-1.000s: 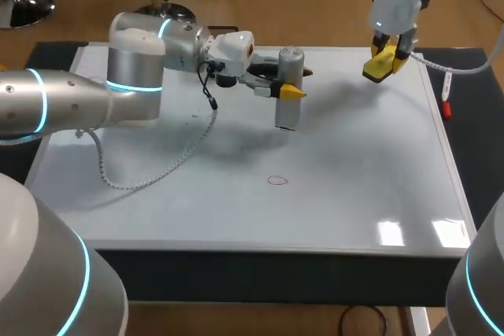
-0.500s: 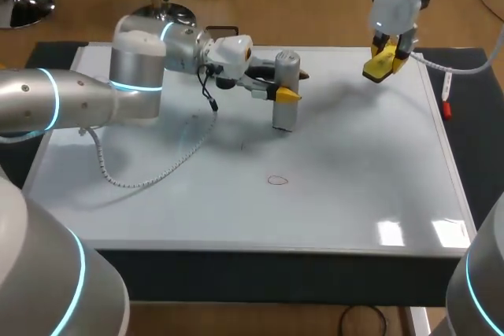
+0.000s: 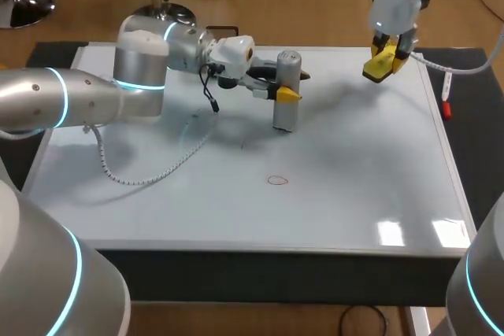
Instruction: Pick up the inspection probe, press it on each red-marked spot on the whiteboard one by one, put down the probe, pick up the eraser, and wipe off all the red marks.
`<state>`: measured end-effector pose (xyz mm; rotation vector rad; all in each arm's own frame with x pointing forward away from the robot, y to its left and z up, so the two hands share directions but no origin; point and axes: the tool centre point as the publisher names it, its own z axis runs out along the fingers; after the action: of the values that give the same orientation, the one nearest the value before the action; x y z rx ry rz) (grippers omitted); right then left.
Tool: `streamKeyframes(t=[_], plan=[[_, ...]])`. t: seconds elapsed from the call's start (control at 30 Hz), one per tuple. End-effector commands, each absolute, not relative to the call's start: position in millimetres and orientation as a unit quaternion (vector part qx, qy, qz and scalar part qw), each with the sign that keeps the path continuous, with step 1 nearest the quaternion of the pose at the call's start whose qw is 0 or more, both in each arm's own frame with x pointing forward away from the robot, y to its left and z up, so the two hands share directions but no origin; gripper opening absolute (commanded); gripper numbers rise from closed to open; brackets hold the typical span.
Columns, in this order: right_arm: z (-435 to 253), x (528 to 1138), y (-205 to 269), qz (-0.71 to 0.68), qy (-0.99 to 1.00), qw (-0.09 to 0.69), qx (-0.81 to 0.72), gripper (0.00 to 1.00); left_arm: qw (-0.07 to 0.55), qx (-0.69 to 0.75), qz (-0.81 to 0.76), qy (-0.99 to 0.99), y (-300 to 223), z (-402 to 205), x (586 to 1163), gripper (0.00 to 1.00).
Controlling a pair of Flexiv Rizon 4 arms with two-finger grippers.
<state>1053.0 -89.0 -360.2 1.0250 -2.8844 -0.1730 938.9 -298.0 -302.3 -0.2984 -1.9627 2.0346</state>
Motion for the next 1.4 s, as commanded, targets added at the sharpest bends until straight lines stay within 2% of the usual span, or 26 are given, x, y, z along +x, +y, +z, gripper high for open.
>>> streamKeyframes(t=[0.03,0.6,0.83,1.03,1.4], plan=[[-359,1053,-90,-0.055,-0.940,0.039,0.335,0.00,0.151,-0.103,0.707,-0.684,-299,-306,940,0.00],[-359,1053,-90,-0.055,-0.940,0.039,0.335,0.00,0.151,-0.099,0.704,-0.687,-299,-307,937,0.00],[-359,1053,-90,-0.055,-0.940,0.039,0.335,0.00,0.131,-0.094,0.717,-0.679,-288,-283,938,0.00],[-359,1053,-90,-0.055,-0.940,0.039,0.335,0.00,0.106,-0.089,0.724,-0.676,-269,-264,947,0.00],[-359,1053,-90,-0.055,-0.940,0.039,0.335,0.00,0.051,-0.046,0.730,-0.680,-203,-254,973,0.00]])
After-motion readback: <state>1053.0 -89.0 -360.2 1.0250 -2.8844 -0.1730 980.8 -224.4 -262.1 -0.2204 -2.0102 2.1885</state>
